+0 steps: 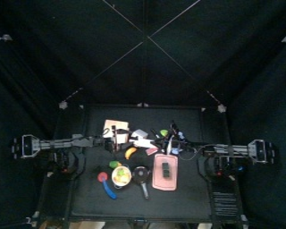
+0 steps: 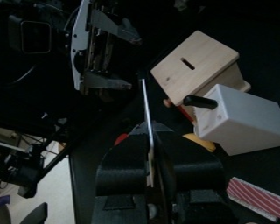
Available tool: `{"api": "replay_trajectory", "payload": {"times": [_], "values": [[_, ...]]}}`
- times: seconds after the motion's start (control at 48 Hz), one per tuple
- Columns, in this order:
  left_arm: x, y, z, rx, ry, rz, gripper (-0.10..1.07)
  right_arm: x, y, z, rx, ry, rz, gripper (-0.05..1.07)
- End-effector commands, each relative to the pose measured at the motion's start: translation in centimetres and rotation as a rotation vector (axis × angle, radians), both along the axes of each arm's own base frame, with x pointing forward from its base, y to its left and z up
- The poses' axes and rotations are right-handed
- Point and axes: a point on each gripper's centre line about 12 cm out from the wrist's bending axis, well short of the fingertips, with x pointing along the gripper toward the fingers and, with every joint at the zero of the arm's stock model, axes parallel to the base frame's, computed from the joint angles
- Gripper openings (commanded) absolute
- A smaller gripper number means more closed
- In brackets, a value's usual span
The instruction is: Regrasp cleaver
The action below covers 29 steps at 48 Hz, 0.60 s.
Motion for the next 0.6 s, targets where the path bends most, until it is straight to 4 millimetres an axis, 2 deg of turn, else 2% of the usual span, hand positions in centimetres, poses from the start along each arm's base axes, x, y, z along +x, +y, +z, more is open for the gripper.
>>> {"api": "replay_trajectory", "payload": {"times": [0.0,0.146,0.208,0.354,0.583], "values": [[0.1,0.1,0.9,-0.023,-0.041,0.008,0.89,-0.2,0.0,0.8,-0.024,-0.021,0.002,0.32],[-0.5,0.7,2.0,-0.258,-0.133,0.097,0.89,-0.7,0.3,-0.2,-0.100,0.023,0.040,0.32],[-0.8,0.7,2.1,-0.308,-0.154,0.114,0.89,-0.9,0.4,-0.4,-0.146,0.037,0.057,0.32],[-0.9,-1.0,1.3,-0.356,-0.132,0.071,0.89,-1.7,0.2,-0.8,-0.288,0.072,0.091,0.32],[-0.7,-3.1,1.2,-0.478,-0.128,-0.014,0.89,-2.0,0.5,-1.0,-0.454,0.095,0.144,0.32]]}}
